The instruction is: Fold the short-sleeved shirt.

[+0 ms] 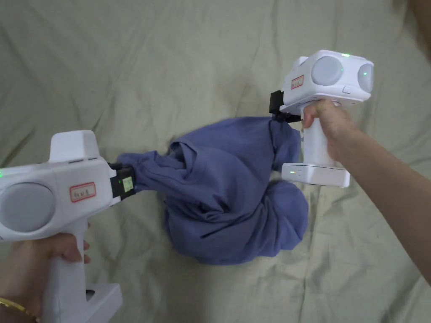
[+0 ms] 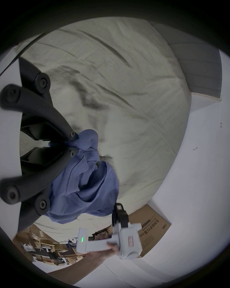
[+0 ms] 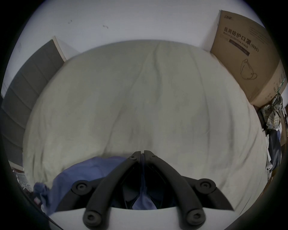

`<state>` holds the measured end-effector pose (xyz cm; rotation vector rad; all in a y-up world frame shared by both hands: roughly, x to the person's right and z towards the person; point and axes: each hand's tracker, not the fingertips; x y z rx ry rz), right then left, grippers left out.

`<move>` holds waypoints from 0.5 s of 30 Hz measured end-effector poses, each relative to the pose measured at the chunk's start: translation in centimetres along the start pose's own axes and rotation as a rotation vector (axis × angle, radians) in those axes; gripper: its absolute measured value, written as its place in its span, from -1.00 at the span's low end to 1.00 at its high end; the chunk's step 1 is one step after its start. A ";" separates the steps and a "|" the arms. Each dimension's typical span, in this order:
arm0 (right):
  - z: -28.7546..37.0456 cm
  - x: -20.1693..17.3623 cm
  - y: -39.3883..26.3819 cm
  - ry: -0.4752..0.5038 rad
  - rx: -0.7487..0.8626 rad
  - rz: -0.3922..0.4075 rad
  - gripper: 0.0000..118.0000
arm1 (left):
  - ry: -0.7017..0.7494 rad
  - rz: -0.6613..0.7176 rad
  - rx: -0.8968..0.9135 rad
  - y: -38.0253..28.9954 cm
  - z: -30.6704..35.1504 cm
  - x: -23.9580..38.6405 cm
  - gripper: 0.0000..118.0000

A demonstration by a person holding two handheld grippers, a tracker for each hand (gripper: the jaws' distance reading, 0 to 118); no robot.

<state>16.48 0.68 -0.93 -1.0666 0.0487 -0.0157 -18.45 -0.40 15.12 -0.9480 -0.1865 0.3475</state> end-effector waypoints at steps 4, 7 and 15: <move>9.2 2.3 -0.5 0.069 0.144 0.012 -0.96 | -0.008 0.030 0.071 1.8 3.1 0.0 -0.97; 16.9 4.3 -1.9 0.098 0.250 -0.034 -0.96 | 0.012 0.008 0.162 3.4 6.6 0.4 -0.97; 34.6 7.5 -6.5 0.103 0.538 -0.080 -0.96 | -0.016 -0.041 0.400 7.5 18.3 2.7 -0.97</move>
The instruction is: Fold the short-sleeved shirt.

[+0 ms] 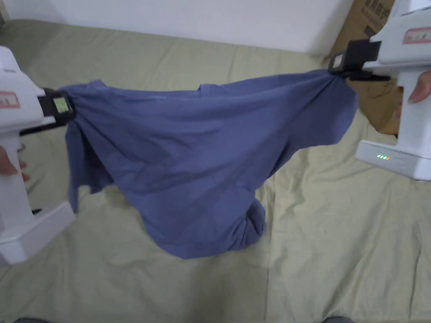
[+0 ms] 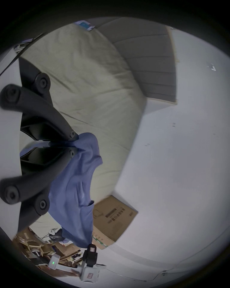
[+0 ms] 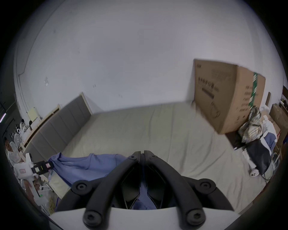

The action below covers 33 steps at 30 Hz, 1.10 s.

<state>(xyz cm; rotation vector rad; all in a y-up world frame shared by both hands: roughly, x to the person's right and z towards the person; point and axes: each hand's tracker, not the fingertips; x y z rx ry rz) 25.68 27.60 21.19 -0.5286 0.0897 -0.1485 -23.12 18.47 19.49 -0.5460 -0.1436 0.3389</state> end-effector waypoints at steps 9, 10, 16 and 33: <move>9.7 -0.2 6.8 -0.028 0.231 0.026 -0.96 | -0.067 -0.109 0.187 9.3 6.9 4.9 -0.97; 10.0 -0.5 7.8 -0.042 0.246 0.031 -0.96 | -0.070 -0.124 0.201 10.5 7.1 5.6 -0.97; 8.4 -2.9 13.8 -0.154 0.295 0.087 -0.96 | 0.009 -0.189 0.245 17.5 5.5 9.8 -0.97; -3.4 -7.2 30.1 -0.417 0.550 0.118 -0.96 | 0.286 -0.247 0.499 33.4 -6.5 18.7 -0.97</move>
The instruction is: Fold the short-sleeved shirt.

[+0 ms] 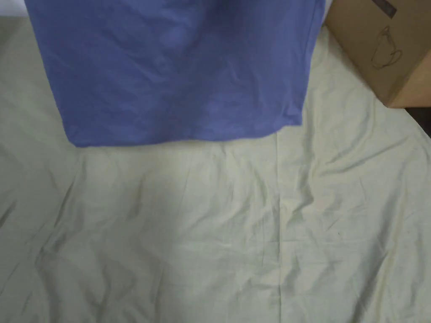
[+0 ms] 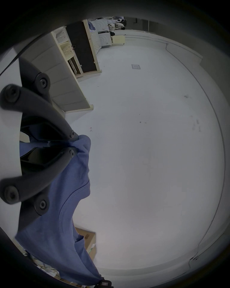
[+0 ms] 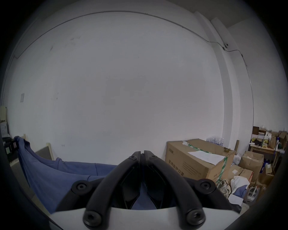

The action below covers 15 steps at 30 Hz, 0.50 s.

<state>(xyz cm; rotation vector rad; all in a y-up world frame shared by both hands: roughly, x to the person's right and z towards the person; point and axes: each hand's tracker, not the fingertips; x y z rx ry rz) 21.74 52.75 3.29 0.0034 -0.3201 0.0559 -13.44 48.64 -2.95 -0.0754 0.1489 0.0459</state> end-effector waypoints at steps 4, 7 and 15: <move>-1.1 -0.7 -0.1 -0.020 0.046 -0.021 -0.96 | 0.031 0.016 0.049 0.1 -1.9 0.4 -0.97; -1.6 -1.0 -0.8 -0.023 0.069 -0.034 -0.96 | 0.029 0.040 0.075 -0.5 -2.6 0.3 -0.97; -2.1 -1.0 -6.0 -0.003 0.005 -0.022 -0.96 | 0.015 -0.002 -0.018 -6.5 -4.0 -0.1 -0.97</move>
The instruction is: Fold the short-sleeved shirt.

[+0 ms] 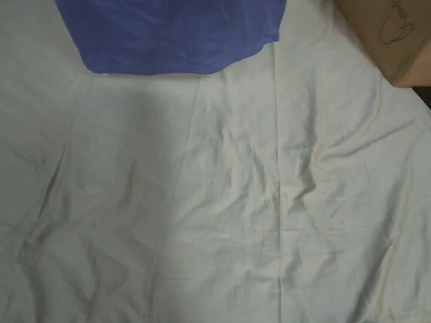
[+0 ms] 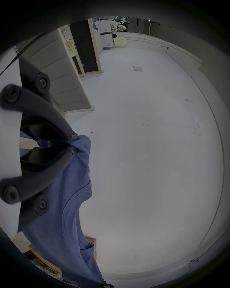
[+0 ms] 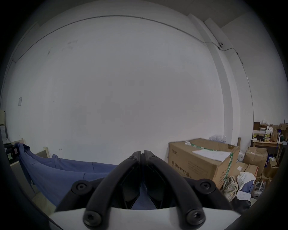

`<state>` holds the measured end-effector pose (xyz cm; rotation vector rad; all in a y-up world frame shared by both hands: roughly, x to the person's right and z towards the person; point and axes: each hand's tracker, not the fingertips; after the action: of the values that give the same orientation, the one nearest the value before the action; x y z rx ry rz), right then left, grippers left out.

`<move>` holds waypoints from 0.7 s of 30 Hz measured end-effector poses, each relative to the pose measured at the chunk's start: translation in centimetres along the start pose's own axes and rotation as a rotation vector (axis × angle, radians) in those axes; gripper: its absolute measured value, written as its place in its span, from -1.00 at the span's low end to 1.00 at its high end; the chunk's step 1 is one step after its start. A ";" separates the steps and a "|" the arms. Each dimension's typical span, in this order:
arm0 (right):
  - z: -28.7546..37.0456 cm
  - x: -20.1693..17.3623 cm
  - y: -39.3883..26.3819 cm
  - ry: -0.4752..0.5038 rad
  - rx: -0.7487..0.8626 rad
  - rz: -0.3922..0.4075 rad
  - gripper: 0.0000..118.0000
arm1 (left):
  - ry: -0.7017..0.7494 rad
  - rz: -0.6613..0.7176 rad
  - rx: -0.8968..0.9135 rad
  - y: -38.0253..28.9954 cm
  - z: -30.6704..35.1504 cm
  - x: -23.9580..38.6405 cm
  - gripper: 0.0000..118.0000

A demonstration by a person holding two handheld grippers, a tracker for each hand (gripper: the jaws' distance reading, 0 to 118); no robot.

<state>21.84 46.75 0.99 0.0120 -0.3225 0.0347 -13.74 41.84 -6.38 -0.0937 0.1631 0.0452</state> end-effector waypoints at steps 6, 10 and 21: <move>2.3 1.8 -7.9 0.028 -0.164 0.021 -0.96 | -0.065 -0.024 -0.154 -7.8 2.1 -1.6 -0.97; 5.0 4.5 -13.9 0.057 -0.277 -0.003 -0.96 | -0.134 -0.025 -0.246 -13.5 6.2 -3.3 -0.97; 22.3 11.5 -31.4 0.258 -0.620 -0.082 -0.96 | -0.200 0.004 -0.563 -33.2 23.0 -11.1 -0.97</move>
<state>26.78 15.37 25.56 -0.5893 -0.0638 -0.1447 -19.24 10.63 20.98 -0.6485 -0.0542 0.1037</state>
